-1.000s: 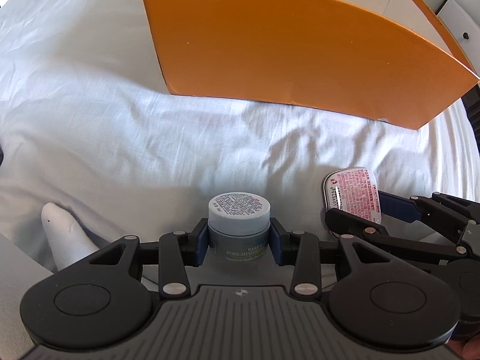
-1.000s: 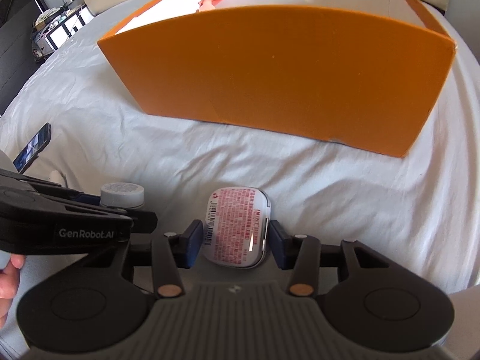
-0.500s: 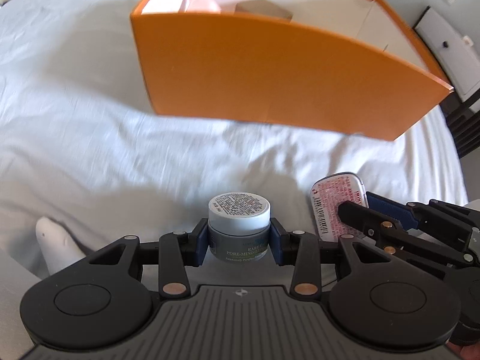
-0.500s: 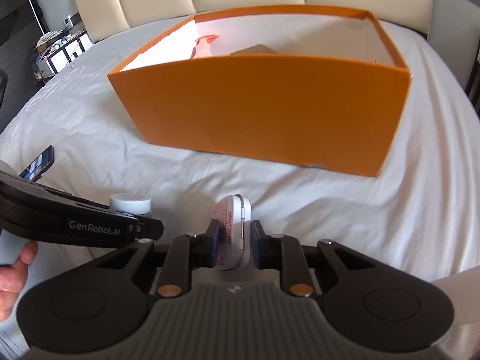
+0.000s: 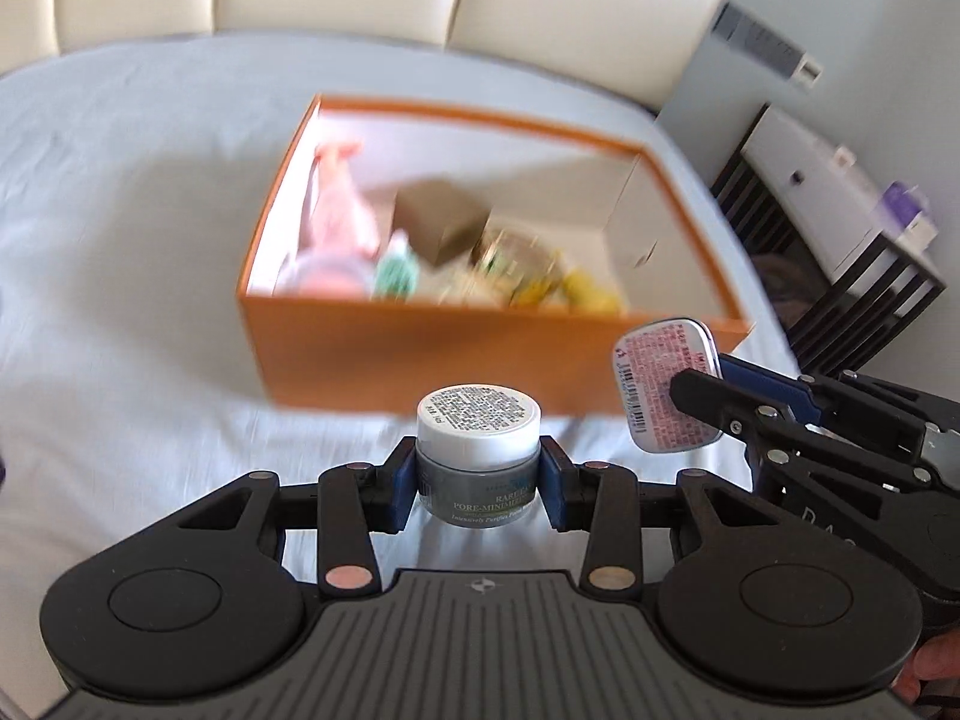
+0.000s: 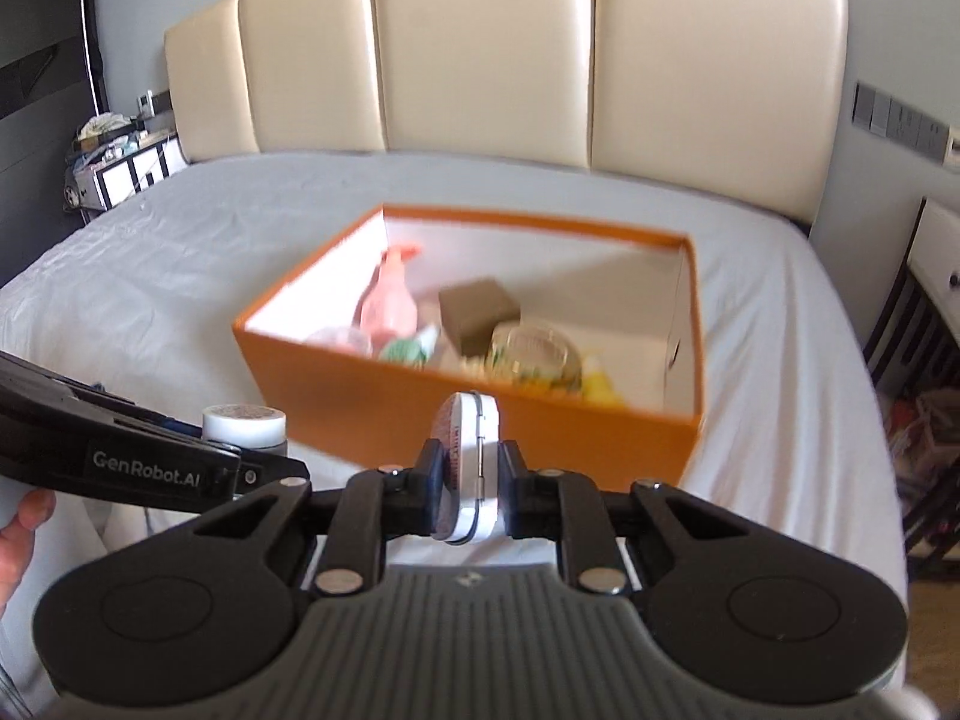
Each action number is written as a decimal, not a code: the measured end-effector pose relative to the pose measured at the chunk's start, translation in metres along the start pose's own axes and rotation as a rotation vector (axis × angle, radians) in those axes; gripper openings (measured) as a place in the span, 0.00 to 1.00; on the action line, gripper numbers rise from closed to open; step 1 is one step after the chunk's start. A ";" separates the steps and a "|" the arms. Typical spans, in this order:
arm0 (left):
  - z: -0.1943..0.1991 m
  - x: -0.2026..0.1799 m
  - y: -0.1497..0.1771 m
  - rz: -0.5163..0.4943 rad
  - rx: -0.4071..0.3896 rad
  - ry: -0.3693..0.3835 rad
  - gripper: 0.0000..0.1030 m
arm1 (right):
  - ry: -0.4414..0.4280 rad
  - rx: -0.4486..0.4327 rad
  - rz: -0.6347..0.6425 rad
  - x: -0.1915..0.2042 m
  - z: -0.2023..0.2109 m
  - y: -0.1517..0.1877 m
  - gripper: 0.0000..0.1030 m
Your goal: Organize rigid objects
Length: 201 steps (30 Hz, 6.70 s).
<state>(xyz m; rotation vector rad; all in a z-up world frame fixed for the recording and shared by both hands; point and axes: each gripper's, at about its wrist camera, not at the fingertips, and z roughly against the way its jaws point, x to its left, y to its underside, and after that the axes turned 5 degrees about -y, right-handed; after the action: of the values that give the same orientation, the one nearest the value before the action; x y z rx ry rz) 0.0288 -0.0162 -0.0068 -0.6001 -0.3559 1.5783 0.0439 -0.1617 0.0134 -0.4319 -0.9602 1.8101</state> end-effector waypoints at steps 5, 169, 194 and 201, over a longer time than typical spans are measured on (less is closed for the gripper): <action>0.001 -0.009 -0.029 -0.043 -0.060 0.021 0.45 | 0.044 -0.049 0.051 -0.004 0.000 -0.027 0.17; -0.019 0.002 0.029 -0.020 -0.481 -0.340 1.00 | 0.340 -0.283 -0.161 0.002 -0.034 0.043 0.97; -0.020 0.008 0.030 0.009 -0.458 -0.337 1.00 | 0.343 -0.275 -0.171 0.002 -0.036 0.044 0.97; -0.020 0.008 0.029 0.009 -0.459 -0.335 1.00 | 0.344 -0.272 -0.167 0.003 -0.036 0.044 0.97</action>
<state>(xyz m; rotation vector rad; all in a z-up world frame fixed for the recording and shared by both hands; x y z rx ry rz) 0.0163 -0.0135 -0.0407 -0.6828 -0.9854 1.6146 0.0394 -0.1524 -0.0425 -0.7810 -0.9692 1.4014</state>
